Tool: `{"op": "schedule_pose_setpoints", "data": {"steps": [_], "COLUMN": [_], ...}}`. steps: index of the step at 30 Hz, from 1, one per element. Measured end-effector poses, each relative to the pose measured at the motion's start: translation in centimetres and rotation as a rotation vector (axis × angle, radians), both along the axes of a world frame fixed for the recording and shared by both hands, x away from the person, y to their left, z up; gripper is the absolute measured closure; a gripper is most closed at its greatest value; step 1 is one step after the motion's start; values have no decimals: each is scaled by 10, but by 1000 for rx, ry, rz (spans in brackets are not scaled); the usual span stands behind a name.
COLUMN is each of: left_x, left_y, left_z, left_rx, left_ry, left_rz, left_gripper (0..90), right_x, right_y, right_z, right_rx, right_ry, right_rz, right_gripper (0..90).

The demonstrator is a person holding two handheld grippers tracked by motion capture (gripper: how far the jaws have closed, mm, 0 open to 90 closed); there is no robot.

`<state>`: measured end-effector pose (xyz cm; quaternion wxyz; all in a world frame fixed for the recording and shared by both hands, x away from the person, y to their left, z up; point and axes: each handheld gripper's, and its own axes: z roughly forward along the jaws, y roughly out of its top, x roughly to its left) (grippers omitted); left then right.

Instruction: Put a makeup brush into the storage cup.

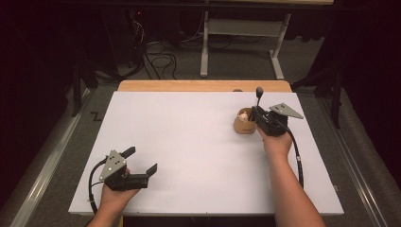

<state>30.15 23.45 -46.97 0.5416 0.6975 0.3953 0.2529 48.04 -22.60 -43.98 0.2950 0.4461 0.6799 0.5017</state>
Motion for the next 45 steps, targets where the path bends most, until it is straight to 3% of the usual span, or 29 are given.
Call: {"op": "schedule_pose_setpoints", "data": {"steps": [11,15,19,29,45], "left_x": [0,0,0,0,0], "left_y": [1,1,2,0,0], "left_z": [1,1,1,1,1], "left_rx": [-6,-4,-6,1,-3], "left_ry": [2,1,1,2,1], "left_rz": [4,2,4,3,6], "left_gripper": [18,18,18,18,18], "right_x": [-1,0,-1,-5,-6], "right_y": [-1,-2,-8,-11,-11], "right_z": [-3,0,0,6,7], "right_rx": [-2,-11,-3,-9,-5], "right_ry": [8,13,34,19,32], "right_rz": [-4,-42,-43,-31,-22], "right_gripper": [790,524,481,478,484]}}
